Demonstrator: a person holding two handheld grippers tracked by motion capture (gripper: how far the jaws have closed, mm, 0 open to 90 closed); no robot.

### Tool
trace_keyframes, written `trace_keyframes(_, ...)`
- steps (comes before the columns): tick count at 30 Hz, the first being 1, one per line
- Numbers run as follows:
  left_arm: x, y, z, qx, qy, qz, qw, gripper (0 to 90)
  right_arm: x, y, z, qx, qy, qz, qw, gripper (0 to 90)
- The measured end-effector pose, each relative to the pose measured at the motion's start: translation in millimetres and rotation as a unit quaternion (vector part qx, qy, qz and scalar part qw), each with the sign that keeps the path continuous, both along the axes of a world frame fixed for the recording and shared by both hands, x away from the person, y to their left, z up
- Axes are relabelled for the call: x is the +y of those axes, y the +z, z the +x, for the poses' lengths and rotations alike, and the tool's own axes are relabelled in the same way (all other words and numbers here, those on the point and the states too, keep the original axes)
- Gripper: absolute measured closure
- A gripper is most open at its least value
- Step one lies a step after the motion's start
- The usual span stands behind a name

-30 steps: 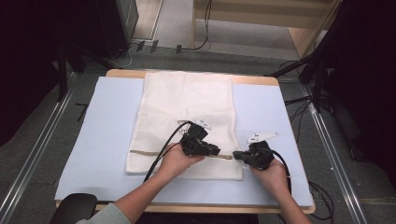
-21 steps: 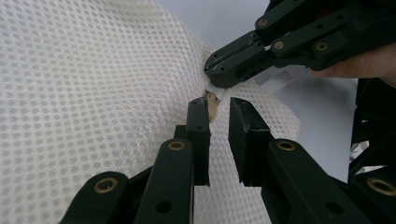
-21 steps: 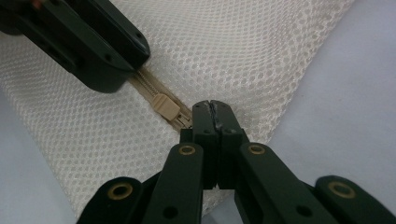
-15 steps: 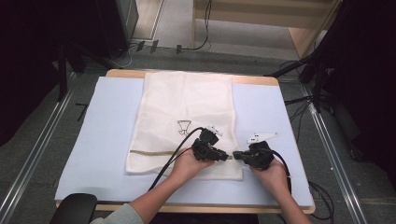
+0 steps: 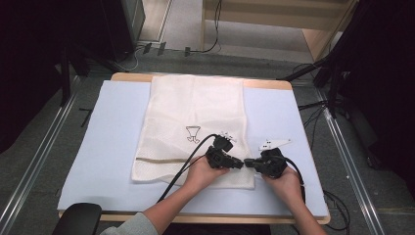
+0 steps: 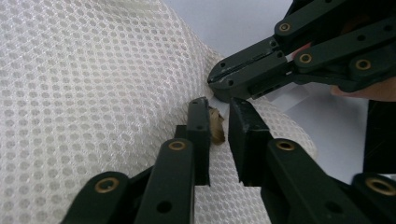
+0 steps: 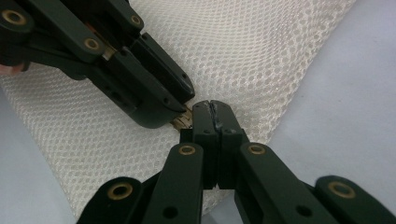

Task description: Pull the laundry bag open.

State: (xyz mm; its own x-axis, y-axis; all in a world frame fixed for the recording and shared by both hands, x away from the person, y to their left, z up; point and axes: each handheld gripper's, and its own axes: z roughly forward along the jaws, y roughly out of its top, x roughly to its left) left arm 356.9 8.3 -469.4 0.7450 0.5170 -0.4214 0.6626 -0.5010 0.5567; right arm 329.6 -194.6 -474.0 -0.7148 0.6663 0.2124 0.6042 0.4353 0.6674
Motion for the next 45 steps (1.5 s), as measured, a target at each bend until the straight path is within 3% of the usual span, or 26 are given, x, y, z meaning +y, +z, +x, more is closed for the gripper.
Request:
trace_keyframes(10,1.2,-1.7,1.9,0.018,-0.001,-0.005,0.9998,88.6,0.3,-0.4,-2.1,-0.006,-0.001,-0.002,1.0000,90.0)
trace_keyframes(16,11.0,-1.9,10.5,0.049,0.001,-0.015,0.9987,88.8,-0.7,-2.2,-2.6,-0.006,-0.009,0.006,0.9999,90.0)
trace_keyframes(25,18.5,3.5,8.3,0.040,-0.010,-0.006,0.9991,88.8,0.2,-1.4,-2.6,-0.005,-0.007,0.003,1.0000,90.0)
trace_keyframes(34,24.4,4.5,11.3,0.049,-0.005,-0.004,0.9988,89.0,1.3,-1.5,-2.7,-0.008,-0.007,-0.002,0.9999,90.0)
trace_keyframes(45,56.5,13.5,11.7,0.062,-0.008,-0.014,0.9980,88.9,1.2,-1.6,-2.2,-0.012,-0.003,-0.003,0.9999,90.0)
